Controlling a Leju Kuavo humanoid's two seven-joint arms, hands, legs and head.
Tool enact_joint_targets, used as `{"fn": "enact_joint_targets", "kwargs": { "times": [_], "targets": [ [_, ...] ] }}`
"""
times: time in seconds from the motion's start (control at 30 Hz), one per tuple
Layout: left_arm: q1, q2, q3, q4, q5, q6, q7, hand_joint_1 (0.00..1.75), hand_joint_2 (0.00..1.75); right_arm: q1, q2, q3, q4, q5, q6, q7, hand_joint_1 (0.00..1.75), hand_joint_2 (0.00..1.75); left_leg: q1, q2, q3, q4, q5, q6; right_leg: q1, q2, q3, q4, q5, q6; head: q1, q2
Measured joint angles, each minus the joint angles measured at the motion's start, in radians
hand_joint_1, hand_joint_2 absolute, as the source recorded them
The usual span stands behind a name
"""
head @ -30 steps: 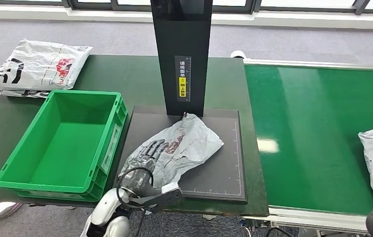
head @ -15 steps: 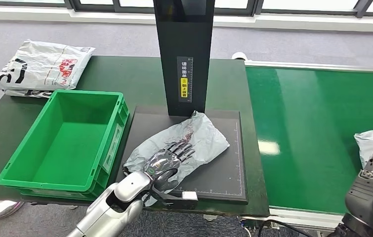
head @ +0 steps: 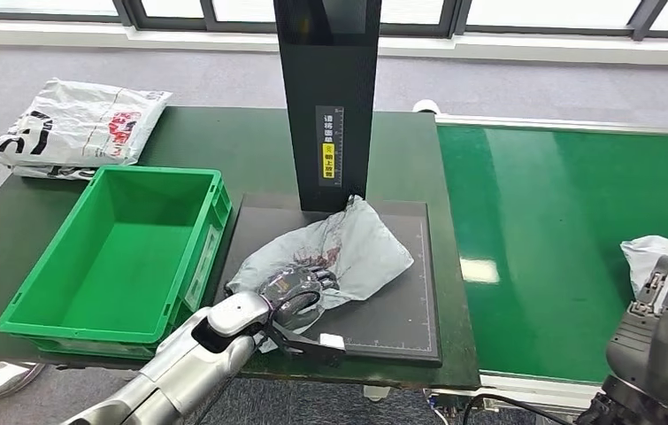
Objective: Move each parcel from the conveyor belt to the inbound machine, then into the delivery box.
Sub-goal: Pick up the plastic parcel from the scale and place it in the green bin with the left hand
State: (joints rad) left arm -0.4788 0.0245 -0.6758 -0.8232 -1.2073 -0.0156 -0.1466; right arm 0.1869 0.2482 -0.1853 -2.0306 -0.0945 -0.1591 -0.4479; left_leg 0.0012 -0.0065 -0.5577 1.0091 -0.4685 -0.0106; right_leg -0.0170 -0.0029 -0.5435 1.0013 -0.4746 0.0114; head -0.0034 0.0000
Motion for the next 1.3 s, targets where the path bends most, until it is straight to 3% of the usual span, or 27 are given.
{"fn": "enact_joint_targets", "kwargs": {
  "times": [0.27,0.6,0.77,0.9,1.03,1.3],
  "targets": [
    [-0.047,0.018,-0.017,0.048,0.063,-0.007,-0.047,1.75,1.75,-0.003,-0.009,0.000,0.027,-0.012,-0.021,-0.013,0.00,1.75,0.000,0.002,0.003,0.000,-0.002,-0.002,0.000,0.003,0.002,0.001,-0.001,-0.001,0.000,0.000],
    [-0.049,0.030,-0.030,0.048,0.086,-0.009,-0.049,1.75,1.75,-0.020,-0.016,0.000,0.060,-0.015,-0.028,-0.009,0.00,1.75,0.000,0.002,0.002,-0.001,-0.004,-0.004,0.001,0.002,0.001,0.001,-0.003,-0.003,0.000,0.000],
    [-0.034,0.053,-0.029,0.007,0.174,0.020,-0.055,1.75,1.75,-0.027,-0.017,0.000,0.071,-0.024,-0.038,-0.008,0.00,1.75,0.000,0.002,0.005,-0.001,-0.004,-0.005,0.001,0.003,-0.001,0.001,-0.003,-0.003,0.000,0.000],
    [0.025,0.106,0.007,-0.158,0.343,0.018,-0.103,1.75,1.75,-0.014,-0.021,0.000,0.071,-0.039,-0.043,-0.016,0.00,1.75,0.001,0.002,0.005,-0.001,-0.001,-0.006,0.002,0.004,-0.008,0.002,-0.001,-0.005,0.000,0.000],
    [0.104,0.162,0.104,-0.413,0.463,-0.023,-0.137,1.75,1.75,0.005,-0.023,-0.005,0.070,-0.044,-0.035,-0.015,0.00,1.75,0.002,0.002,0.001,-0.001,-0.001,-0.007,0.003,0.005,-0.011,0.002,-0.001,-0.006,0.000,0.000],
    [0.242,0.173,0.300,-0.782,0.494,-0.030,-0.219,1.75,1.75,0.037,-0.023,-0.043,0.053,-0.042,-0.005,-0.005,0.00,1.75,0.002,0.003,-0.003,-0.001,-0.002,-0.006,0.002,0.005,-0.016,0.002,-0.001,-0.005,0.000,0.000]
  ]
}}
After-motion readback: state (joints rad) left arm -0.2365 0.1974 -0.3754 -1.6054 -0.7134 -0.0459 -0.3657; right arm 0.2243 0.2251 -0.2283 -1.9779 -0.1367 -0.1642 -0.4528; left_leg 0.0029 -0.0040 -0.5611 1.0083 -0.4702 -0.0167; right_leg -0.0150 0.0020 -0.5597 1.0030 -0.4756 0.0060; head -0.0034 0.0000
